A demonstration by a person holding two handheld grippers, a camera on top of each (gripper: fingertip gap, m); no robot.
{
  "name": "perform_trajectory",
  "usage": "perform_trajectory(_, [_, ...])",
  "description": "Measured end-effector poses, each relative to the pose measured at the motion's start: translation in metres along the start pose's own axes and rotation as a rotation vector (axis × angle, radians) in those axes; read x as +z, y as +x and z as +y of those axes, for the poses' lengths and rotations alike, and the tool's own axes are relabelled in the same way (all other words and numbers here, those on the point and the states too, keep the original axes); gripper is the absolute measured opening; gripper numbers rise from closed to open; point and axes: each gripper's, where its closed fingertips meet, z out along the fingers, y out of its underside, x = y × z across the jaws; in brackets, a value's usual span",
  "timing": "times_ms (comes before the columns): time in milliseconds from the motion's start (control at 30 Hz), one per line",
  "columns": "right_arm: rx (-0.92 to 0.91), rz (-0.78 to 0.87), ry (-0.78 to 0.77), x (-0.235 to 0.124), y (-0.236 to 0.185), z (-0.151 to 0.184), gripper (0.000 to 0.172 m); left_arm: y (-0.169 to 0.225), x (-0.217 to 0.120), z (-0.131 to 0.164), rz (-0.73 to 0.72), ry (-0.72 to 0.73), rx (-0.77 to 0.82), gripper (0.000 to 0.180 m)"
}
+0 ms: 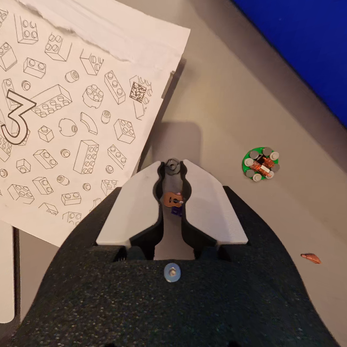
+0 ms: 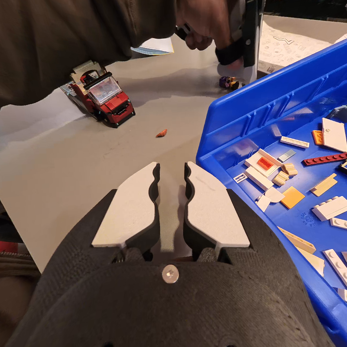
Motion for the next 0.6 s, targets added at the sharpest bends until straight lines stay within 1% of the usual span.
perform_trajectory(133, [0.020, -0.021, 0.020, -0.002, 0.000, -0.002, 0.025, 0.001, -0.002, 0.004, 0.003, -0.075, 0.016, 0.015])
perform_trajectory(167, [0.025, -0.027, 0.025, -0.003, 0.000, -0.003, 0.025, 0.003, -0.005, 0.002, 0.020, -0.077, 0.019, 0.015])
perform_trajectory(200, [0.030, -0.032, 0.029, -0.003, 0.000, -0.003, 0.025, 0.007, -0.013, -0.005, 0.047, -0.047, 0.014, 0.015])
perform_trajectory(233, [0.034, -0.036, 0.034, -0.004, 0.000, -0.004, 0.025, 0.011, -0.025, -0.018, 0.073, 0.010, 0.004, 0.015])
perform_trajectory(300, [0.041, -0.043, 0.041, -0.005, 0.000, -0.004, 0.024, 0.029, -0.063, -0.054, 0.136, 0.176, 0.011, 0.015])
perform_trajectory(367, [0.049, -0.053, 0.042, -0.005, 0.000, -0.004, 0.024, 0.059, -0.106, -0.089, 0.208, 0.344, 0.056, 0.016])
perform_trajectory(400, [0.054, -0.058, 0.041, -0.005, 0.000, -0.004, 0.024, 0.073, -0.124, -0.102, 0.229, 0.406, 0.084, 0.016])
perform_trajectory(467, [0.060, -0.065, 0.039, -0.005, 0.000, -0.004, 0.024, 0.089, -0.146, -0.116, 0.211, 0.469, 0.121, 0.033])
perform_trajectory(500, [0.061, -0.067, 0.040, -0.005, 0.000, -0.004, 0.024, 0.095, -0.153, -0.119, 0.206, 0.493, 0.134, 0.036])
perform_trajectory(567, [0.061, -0.067, 0.043, -0.005, 0.000, -0.004, 0.024, 0.102, -0.166, -0.115, 0.222, 0.537, 0.125, 0.040])
perform_trajectory(600, [0.060, -0.066, 0.043, -0.005, -0.001, -0.004, 0.024, 0.103, -0.171, -0.109, 0.231, 0.554, 0.111, 0.041])
